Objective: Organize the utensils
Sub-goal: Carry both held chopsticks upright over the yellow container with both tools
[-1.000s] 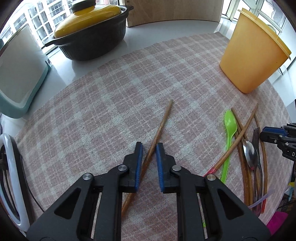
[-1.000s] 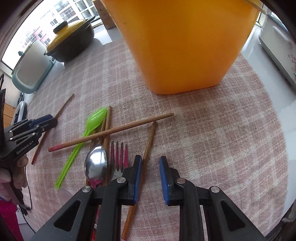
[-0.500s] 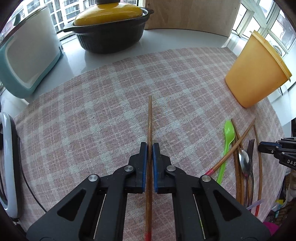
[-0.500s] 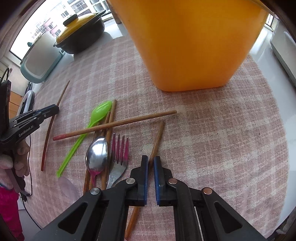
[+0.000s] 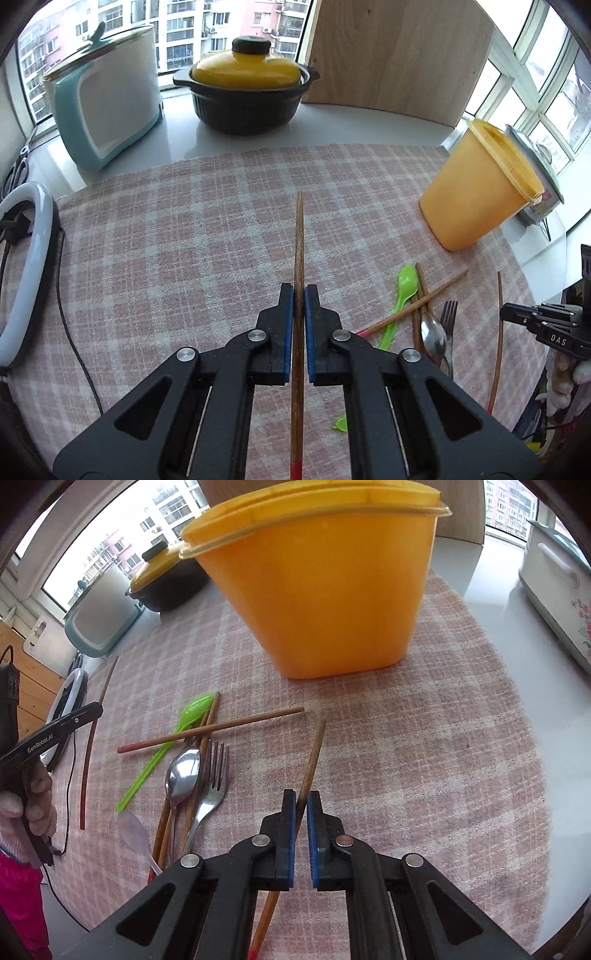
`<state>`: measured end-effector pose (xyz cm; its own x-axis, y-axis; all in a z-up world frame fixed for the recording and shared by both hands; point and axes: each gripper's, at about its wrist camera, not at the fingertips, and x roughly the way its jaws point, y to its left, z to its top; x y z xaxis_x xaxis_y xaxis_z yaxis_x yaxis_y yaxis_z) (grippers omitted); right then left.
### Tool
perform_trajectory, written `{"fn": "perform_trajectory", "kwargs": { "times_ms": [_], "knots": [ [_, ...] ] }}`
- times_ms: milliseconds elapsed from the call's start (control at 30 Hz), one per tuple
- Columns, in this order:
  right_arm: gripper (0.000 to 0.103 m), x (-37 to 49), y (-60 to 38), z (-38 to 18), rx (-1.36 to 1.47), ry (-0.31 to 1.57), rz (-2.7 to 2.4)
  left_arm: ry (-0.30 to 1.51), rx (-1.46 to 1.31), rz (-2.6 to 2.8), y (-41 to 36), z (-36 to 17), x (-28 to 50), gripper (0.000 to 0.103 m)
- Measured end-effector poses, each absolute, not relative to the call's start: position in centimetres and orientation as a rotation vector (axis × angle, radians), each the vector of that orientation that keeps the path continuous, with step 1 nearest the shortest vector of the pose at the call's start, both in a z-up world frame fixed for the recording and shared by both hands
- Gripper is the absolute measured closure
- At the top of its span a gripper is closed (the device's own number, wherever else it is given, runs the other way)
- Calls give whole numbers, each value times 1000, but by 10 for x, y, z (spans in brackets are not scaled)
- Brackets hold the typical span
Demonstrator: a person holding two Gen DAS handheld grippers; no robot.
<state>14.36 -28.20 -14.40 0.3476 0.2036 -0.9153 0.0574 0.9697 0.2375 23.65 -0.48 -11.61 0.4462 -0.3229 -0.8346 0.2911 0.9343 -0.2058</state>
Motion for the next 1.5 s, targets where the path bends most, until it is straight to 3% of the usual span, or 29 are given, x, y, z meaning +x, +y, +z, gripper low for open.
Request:
{"fn": "perform_trajectory", "kwargs": {
  "times_ms": [633, 1500],
  "knots": [
    [101, 120, -294, -79, 82, 986, 202, 706, -49, -226, -58, -26, 139, 99],
    [102, 103, -329, -13, 38, 755, 215, 654, -15, -282, -119, -4, 150, 99]
  ]
}}
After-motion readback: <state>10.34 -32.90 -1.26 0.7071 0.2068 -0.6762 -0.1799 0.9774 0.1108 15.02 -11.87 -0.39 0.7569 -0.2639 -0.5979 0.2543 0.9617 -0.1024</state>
